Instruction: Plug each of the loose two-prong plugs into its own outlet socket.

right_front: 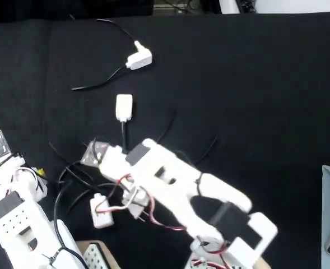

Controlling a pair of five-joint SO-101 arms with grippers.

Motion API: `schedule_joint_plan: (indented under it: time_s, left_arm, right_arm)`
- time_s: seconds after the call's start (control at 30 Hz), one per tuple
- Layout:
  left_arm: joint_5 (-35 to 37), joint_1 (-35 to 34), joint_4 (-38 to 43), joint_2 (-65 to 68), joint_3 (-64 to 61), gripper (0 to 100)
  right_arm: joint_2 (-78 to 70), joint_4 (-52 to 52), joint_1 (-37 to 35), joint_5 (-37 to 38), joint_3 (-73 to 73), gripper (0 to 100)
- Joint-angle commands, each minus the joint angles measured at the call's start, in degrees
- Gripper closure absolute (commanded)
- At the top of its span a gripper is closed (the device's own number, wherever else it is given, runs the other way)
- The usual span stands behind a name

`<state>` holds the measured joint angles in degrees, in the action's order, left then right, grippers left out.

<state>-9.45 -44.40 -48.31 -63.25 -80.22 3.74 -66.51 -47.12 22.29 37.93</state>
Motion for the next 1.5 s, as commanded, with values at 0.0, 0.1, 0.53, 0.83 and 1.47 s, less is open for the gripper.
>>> schedule_joint_plan:
  time_s: [0.0, 0.1, 0.53, 0.83, 1.47]
  left_arm:
    - [0.18, -0.13, 0.97, -0.70, 0.48, 77]
    - [0.35, -0.04, 0.97, -0.70, 0.75, 77]
    - [0.62, 7.25, -7.82, -0.79, 14.81, 78]
    - [7.12, 17.98, -17.32, -0.79, 28.97, 78]
    - [22.77, 38.73, -7.03, -0.70, 28.00, 78]
  right_arm:
    - [8.57, -5.89, 4.48, -0.18, -4.97, 98.7]
    - [13.93, -7.56, 6.77, -0.26, -5.23, 98.7]
    - [37.05, -7.21, 11.25, -4.75, -5.23, 98.7]
    - [46.90, 1.41, 14.68, -16.00, -5.58, 98.7]
    - [48.31, 14.59, 2.90, -25.32, 2.51, 98.7]
